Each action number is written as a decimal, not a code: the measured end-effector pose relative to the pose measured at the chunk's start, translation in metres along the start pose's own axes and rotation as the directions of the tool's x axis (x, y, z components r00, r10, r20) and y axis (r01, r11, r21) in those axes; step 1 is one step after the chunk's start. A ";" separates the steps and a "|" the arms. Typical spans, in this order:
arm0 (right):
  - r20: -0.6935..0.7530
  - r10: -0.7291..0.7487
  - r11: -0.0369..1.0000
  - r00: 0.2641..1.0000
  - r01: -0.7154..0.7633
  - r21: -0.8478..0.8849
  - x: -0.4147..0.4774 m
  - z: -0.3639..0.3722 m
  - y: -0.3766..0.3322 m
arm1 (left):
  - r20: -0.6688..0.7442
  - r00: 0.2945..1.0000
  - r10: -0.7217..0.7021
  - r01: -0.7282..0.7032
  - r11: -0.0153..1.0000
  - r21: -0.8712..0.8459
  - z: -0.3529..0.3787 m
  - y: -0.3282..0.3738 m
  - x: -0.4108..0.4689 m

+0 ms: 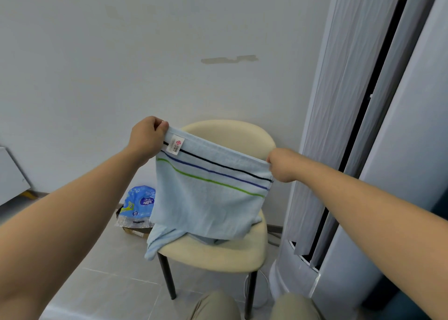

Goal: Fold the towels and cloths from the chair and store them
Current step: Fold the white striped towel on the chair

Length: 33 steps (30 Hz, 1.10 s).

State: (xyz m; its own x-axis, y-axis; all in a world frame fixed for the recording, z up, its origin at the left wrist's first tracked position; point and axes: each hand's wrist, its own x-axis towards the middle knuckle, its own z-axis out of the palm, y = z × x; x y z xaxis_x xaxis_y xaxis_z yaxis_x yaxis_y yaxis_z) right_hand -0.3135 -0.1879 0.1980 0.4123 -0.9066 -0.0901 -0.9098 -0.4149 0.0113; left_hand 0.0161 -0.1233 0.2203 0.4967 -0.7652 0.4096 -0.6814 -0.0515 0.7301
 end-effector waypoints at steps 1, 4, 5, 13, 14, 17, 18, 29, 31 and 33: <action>-0.001 0.004 0.999 1.000 -0.004 -0.039 0.001 -0.001 0.002 | 0.016 1.000 0.020 -0.020 1.000 0.001 -0.002 -0.002 -0.001; -0.028 0.007 0.994 1.000 -0.010 -0.108 0.006 -0.004 0.011 | 0.058 0.995 0.078 -0.076 0.996 -0.039 -0.007 -0.009 -0.004; -0.046 0.003 0.991 0.999 -0.009 -0.131 0.006 -0.006 0.013 | 0.066 0.993 0.094 -0.091 0.995 -0.039 -0.009 -0.011 -0.005; -0.129 -0.027 0.992 0.991 0.010 -0.128 0.007 -0.028 0.021 | 0.153 0.970 0.190 -0.218 0.956 0.195 -0.016 -0.024 -0.008; -0.126 -0.027 0.992 0.992 0.011 -0.124 0.006 -0.030 0.022 | 0.177 0.962 0.210 -0.246 0.944 0.220 -0.017 -0.024 -0.009; -0.130 -0.012 0.994 0.991 -0.001 -0.107 0.003 -0.035 0.022 | 0.281 0.914 0.293 -0.376 0.871 0.316 -0.017 -0.026 -0.014; -0.127 -0.006 0.994 0.992 -0.008 -0.109 0.002 -0.036 0.022 | 0.337 0.886 0.318 -0.434 0.825 0.363 -0.016 -0.027 -0.014; -0.102 0.012 0.986 0.995 -0.029 -0.163 -0.002 -0.047 0.017 | 0.391 0.870 0.301 -0.472 0.739 0.481 -0.019 -0.016 -0.008; -0.084 0.026 0.988 0.996 -0.038 -0.147 -0.003 -0.048 0.018 | 0.398 0.870 0.291 -0.468 0.741 0.481 -0.019 -0.015 -0.008; -0.010 0.039 0.990 0.999 -0.040 -0.136 -0.004 -0.048 0.018 | 0.422 0.867 0.266 -0.468 0.728 0.501 -0.018 -0.013 -0.009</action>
State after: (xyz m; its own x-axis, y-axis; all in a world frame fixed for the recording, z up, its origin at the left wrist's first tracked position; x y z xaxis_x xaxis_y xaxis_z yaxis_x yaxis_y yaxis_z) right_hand -0.3297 -0.1952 0.2467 0.3773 -0.9227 -0.0795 -0.9104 -0.3853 0.1505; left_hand 0.0302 -0.1038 0.2169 0.0222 -0.9479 0.3179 -0.9978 -0.0013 0.0657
